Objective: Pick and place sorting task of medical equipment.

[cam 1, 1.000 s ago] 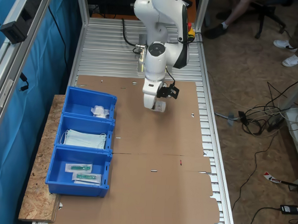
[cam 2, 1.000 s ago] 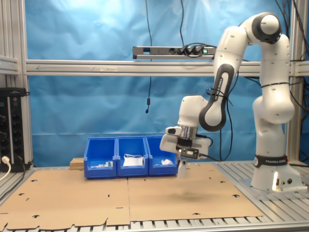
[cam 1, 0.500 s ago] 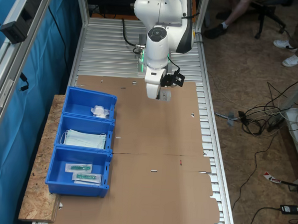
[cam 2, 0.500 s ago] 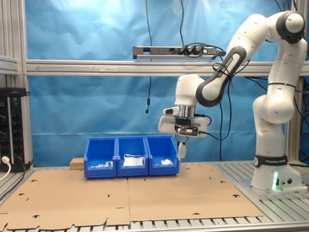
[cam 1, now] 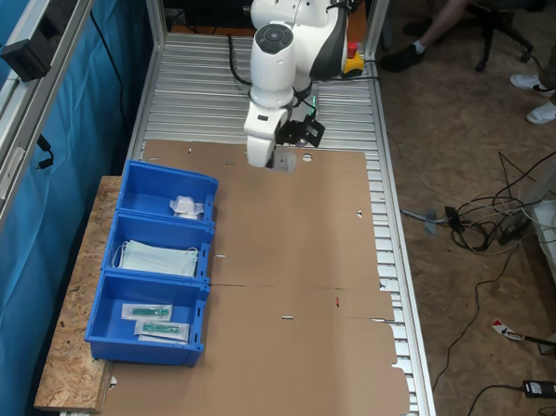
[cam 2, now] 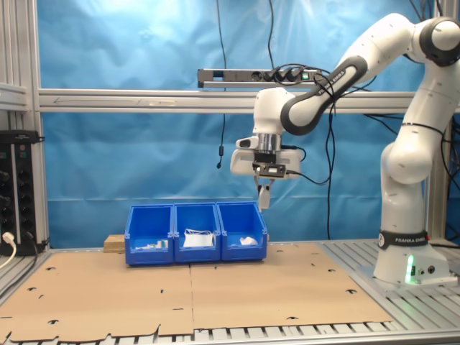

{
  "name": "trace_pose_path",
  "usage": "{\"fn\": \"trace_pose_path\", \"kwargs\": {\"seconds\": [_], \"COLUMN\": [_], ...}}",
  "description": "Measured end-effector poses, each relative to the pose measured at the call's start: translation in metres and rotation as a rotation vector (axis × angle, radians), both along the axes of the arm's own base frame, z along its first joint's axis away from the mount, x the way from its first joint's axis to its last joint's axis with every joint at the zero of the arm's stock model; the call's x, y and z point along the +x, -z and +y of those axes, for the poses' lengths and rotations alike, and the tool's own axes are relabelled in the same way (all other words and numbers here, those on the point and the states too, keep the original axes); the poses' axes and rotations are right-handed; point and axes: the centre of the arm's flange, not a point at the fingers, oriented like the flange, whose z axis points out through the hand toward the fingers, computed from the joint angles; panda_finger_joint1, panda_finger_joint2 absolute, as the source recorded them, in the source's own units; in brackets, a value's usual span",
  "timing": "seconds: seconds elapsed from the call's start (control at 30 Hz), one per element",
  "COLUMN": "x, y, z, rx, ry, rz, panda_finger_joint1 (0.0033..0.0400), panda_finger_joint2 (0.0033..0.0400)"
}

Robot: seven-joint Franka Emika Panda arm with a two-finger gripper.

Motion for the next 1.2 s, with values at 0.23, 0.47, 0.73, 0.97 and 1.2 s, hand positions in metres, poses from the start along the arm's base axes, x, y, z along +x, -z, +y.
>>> {"fn": "trace_pose_path", "kwargs": {"seconds": [0.23, 0.47, 0.73, 0.97, 1.2], "x": [0.0, -0.001, -0.002, 0.002, 0.018], "y": [-0.019, -0.021, -0.003, 0.019, 0.038], "z": [-0.045, -0.082, -0.115, -0.138, -0.156], "rx": [-0.05, -0.073, -0.059, -0.034, -0.02], "ry": [0.075, 0.145, 0.203, 0.235, 0.243], "rz": [0.019, 0.055, 0.109, 0.127, 0.103], "panda_finger_joint1": [0.0047, 0.0047, 0.0047, 0.0047, 0.0047], "panda_finger_joint2": [0.0047, 0.0047, 0.0047, 0.0047, 0.0047]}}
